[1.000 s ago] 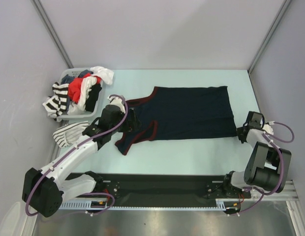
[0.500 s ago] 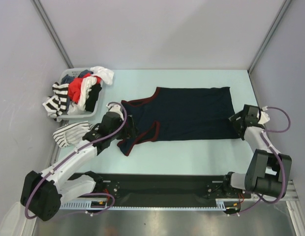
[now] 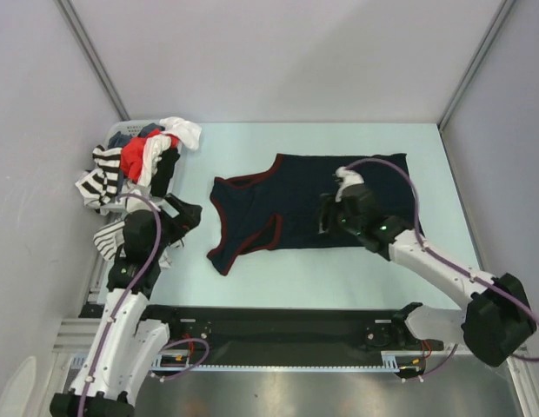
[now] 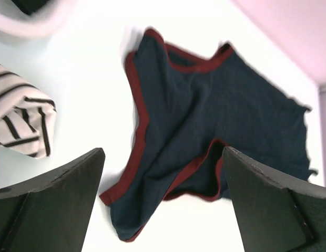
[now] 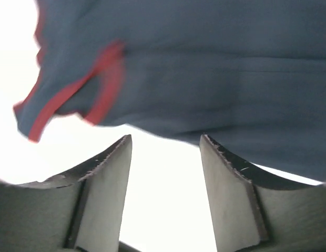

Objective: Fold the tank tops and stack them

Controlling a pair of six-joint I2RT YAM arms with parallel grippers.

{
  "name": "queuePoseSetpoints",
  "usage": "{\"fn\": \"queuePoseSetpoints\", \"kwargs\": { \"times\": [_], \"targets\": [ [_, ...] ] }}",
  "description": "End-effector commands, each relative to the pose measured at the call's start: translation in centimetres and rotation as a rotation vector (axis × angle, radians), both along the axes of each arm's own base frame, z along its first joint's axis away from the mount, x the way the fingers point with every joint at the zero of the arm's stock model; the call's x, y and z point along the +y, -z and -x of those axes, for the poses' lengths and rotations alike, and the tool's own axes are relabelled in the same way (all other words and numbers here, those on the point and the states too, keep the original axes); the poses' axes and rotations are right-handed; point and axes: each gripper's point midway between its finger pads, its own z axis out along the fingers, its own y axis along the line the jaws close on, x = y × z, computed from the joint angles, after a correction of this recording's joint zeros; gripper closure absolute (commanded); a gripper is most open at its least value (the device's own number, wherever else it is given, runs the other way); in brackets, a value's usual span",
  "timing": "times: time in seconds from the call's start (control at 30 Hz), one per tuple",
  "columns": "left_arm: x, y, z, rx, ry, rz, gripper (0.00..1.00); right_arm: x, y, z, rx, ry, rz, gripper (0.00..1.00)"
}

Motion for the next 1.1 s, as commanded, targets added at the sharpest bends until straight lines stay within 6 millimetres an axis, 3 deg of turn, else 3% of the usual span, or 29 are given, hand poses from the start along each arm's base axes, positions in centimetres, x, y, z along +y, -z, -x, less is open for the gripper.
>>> {"fn": "queuePoseSetpoints", "kwargs": {
  "times": [0.0, 0.07, 0.13, 0.17, 0.2, 0.23, 0.27, 0.43, 0.6, 0.73, 0.87, 1.03, 1.07],
  "targets": [
    [1.0, -1.3, 0.2, -0.023, -0.025, 0.060, 0.00, 8.8, -2.1, 3.4, -0.084, -0.322, -0.003, 0.42],
    [1.5, -1.4, 0.5, -0.001, -0.012, 0.049, 0.00, 11.9, -1.6, 4.0, -0.087, -0.380, 0.029, 0.43],
    [2.3, -2.3, 0.6, 0.004, -0.010, 0.042, 0.00, 15.7, -1.8, 5.9, -0.103, -0.469, 0.032, 0.43],
    [2.4, -2.6, 0.6, 0.004, -0.007, 0.042, 0.00, 17.1, -0.6, 6.0, -0.097, -0.486, 0.049, 0.43],
    [3.0, -3.4, 0.6, -0.009, -0.014, 0.030, 0.00, 19.0, -0.2, 7.6, -0.101, -0.545, 0.050, 0.43],
    [3.0, -3.5, 0.7, -0.006, -0.009, 0.031, 0.00, 20.6, -1.0, 7.8, -0.129, -0.570, 0.043, 0.43],
    [3.0, -3.8, 0.7, -0.006, 0.000, 0.028, 0.00, 21.7, 0.9, 8.0, -0.107, -0.587, 0.088, 0.43],
    [3.8, -5.5, 1.2, -0.006, 0.005, -0.043, 0.00, 27.4, 2.8, 10.8, -0.171, -0.734, 0.251, 0.40],
    [5.5, -7.0, 1.9, -0.033, -0.066, -0.124, 0.00, 30.5, 3.8, 10.7, -0.251, -0.821, 0.429, 0.31],
    [6.6, -8.1, 2.6, -0.045, -0.122, -0.169, 0.00, 32.5, 5.2, 11.9, -0.302, -0.898, 0.536, 0.35],
    [7.5, -9.1, 2.8, -0.042, -0.156, -0.212, 0.00, 32.9, 7.0, 12.3, -0.319, -0.887, 0.649, 0.44],
    [7.3, -9.9, 2.9, -0.065, -0.147, -0.209, 0.00, 32.2, 7.5, 12.5, -0.358, -0.822, 0.704, 0.45],
    [7.2, -9.8, 2.9, -0.064, -0.145, -0.206, 0.00, 32.0, 7.5, 12.4, -0.365, -0.798, 0.712, 0.50]
  ]
}}
